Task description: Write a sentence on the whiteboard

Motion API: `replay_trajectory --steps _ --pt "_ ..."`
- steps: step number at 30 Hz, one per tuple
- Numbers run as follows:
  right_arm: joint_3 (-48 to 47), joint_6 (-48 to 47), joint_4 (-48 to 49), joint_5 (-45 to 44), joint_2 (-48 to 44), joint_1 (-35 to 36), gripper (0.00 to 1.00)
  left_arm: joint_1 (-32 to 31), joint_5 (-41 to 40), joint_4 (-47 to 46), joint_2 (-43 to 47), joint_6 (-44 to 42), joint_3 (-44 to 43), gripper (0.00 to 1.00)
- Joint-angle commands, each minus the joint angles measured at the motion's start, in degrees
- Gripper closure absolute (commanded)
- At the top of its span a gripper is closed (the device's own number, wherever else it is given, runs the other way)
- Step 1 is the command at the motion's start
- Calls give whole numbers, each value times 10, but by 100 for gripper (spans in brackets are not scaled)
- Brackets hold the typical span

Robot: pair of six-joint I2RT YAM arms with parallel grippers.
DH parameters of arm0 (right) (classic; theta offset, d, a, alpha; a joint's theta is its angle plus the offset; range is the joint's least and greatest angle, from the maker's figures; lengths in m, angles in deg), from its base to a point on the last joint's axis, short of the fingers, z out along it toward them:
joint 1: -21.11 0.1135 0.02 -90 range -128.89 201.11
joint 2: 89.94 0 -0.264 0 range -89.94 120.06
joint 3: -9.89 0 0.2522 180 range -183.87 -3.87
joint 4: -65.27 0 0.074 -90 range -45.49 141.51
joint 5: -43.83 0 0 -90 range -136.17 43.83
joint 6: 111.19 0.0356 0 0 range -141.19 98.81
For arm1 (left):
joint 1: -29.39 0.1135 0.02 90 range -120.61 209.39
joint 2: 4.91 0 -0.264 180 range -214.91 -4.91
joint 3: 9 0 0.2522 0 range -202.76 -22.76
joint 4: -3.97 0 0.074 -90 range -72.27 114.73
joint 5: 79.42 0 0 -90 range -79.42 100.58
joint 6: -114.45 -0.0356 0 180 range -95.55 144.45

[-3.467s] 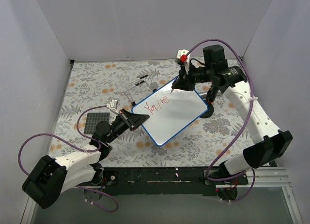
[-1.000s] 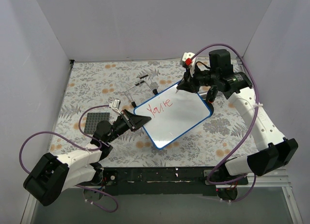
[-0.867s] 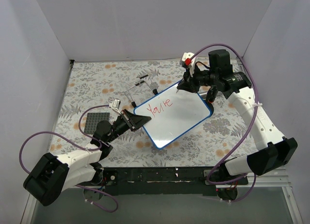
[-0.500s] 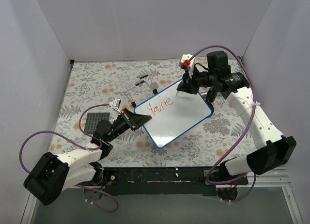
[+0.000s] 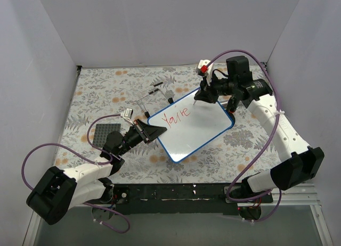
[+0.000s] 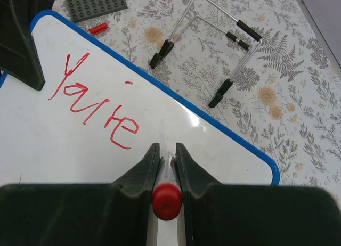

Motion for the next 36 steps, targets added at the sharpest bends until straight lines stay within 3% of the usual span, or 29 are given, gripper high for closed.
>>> replay_trajectory --steps 1,20,36 --pt "-12 3 20 10 9 3 99 -2 4 -79 8 14 -26 100" --pt "5 -14 -15 43 -4 12 99 -2 -20 -62 25 10 -16 100" --pt "-15 -19 -14 -8 -2 11 99 -2 -23 -56 32 8 -15 100"
